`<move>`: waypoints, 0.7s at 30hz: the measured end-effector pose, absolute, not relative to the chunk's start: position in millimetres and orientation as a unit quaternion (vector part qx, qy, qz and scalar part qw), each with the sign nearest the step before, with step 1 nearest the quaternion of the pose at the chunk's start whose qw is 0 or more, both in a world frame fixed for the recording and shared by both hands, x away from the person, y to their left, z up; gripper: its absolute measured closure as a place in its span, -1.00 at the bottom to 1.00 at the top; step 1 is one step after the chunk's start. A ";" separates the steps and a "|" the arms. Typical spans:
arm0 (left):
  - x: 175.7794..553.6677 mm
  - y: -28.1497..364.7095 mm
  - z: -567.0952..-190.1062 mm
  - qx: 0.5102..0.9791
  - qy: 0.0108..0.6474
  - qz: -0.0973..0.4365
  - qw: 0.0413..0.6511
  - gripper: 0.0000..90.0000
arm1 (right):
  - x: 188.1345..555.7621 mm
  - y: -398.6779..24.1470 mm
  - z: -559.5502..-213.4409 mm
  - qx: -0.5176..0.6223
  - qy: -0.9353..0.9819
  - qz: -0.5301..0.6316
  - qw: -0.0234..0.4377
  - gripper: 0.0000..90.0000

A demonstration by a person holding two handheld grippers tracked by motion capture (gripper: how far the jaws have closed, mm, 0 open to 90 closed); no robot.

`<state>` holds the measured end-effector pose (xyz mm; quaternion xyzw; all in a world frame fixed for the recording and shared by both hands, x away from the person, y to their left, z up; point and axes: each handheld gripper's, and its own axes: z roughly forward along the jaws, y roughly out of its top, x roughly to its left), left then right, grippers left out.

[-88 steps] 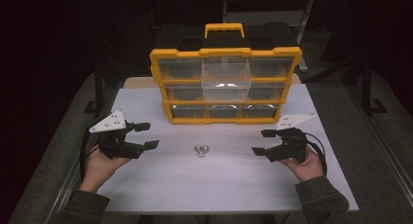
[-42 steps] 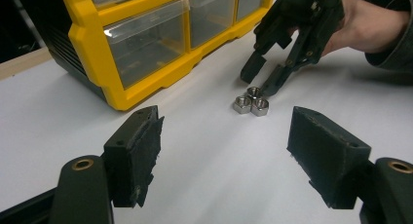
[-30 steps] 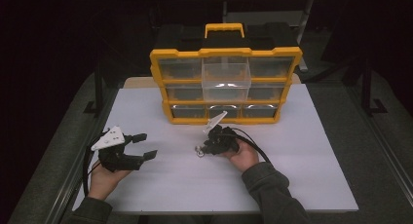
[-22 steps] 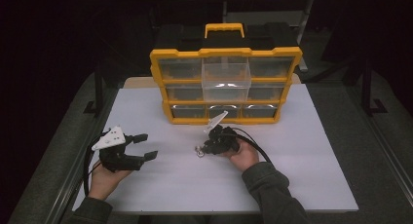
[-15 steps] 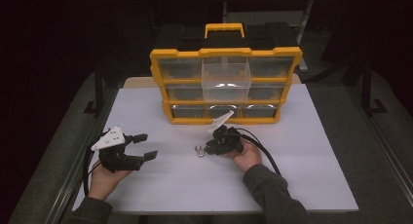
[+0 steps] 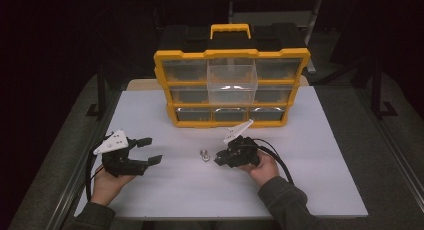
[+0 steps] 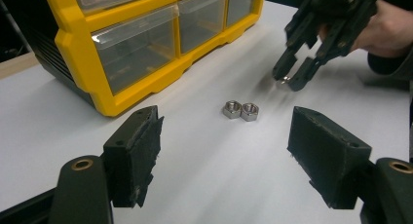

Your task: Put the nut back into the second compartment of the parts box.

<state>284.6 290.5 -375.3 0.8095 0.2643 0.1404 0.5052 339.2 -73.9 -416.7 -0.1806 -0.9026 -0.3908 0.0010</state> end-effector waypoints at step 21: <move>282.7 288.3 -376.5 0.808 0.270 0.139 0.505 -0.43 | 318.8 -104.9 -325.6 -0.148 -0.898 -0.414 0.019 0.53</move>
